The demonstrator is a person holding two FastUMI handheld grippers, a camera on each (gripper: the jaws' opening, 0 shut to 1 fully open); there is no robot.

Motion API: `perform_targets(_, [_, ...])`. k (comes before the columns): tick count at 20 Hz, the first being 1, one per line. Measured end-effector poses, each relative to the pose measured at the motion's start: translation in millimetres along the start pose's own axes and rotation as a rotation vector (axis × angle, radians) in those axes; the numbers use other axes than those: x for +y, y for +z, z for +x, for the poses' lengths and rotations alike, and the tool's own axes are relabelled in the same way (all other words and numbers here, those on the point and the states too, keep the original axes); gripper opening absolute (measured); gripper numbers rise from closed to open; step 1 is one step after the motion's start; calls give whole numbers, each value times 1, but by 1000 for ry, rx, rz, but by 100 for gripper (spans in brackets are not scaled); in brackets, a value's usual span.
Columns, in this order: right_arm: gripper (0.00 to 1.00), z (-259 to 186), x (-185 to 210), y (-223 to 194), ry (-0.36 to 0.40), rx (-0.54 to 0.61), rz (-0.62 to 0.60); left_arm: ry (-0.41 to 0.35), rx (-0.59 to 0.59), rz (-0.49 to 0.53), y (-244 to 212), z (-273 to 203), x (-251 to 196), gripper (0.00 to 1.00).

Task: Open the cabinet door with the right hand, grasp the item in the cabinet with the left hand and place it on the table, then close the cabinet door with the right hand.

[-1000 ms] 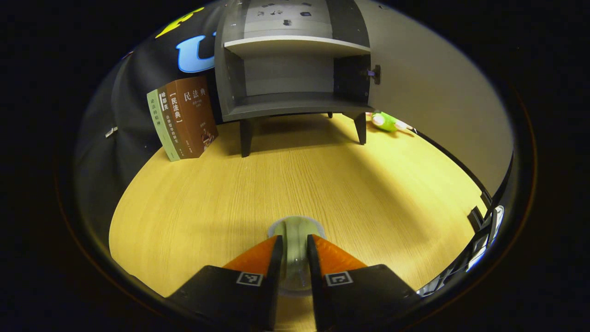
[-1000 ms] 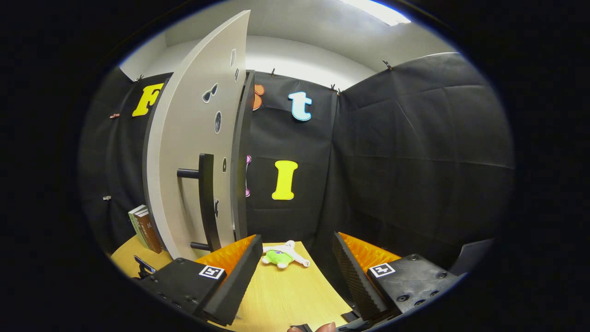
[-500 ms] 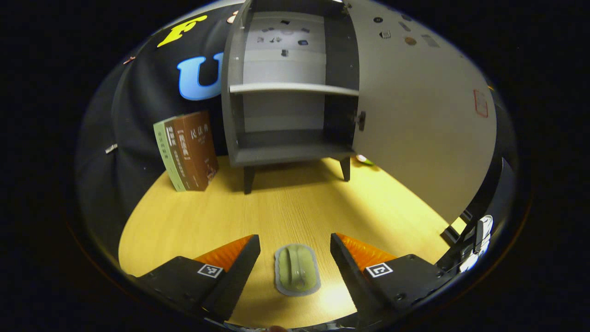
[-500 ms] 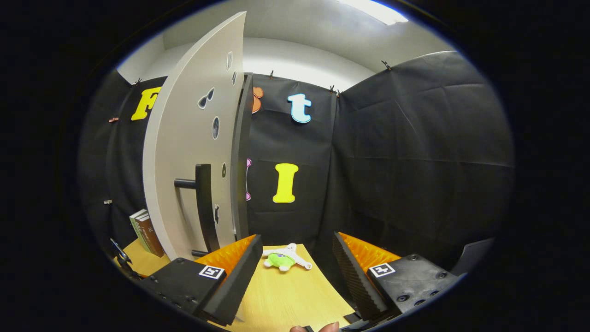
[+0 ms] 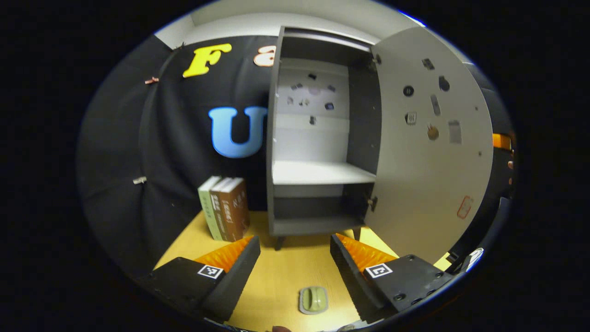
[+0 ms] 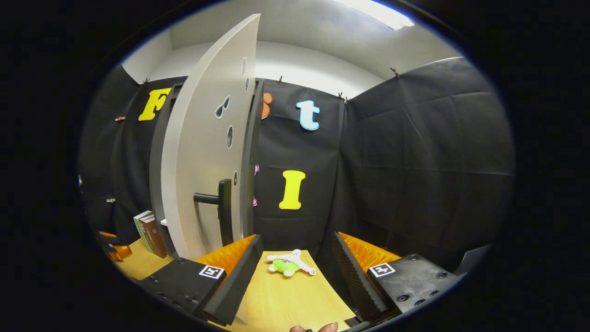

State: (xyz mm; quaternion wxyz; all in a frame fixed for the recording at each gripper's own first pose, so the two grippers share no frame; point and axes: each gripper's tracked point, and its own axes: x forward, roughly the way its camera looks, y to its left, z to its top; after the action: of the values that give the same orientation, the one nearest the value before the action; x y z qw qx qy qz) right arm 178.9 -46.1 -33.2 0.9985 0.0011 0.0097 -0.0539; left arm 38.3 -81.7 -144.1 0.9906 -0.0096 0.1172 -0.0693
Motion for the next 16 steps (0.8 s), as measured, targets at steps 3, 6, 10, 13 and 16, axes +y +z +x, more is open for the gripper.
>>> perform_targets(3, [97,1,2,1,-14,-7,6,31,-66,-31,43,-17,19,96])
perform_targets(6, [96,-1,3,-4,-28,3,27,56,-126,-58,83,-38,46,96])
perform_targets(10, [96,-6,3,2,-51,-17,15,90,-190,-26,121,-63,75,92])
perform_targets(13, [96,-8,5,4,-73,-24,25,106,-204,-24,127,-73,90,94])
perform_targets(16, [96,-12,9,4,-93,-28,43,125,-181,-11,117,-79,102,92])
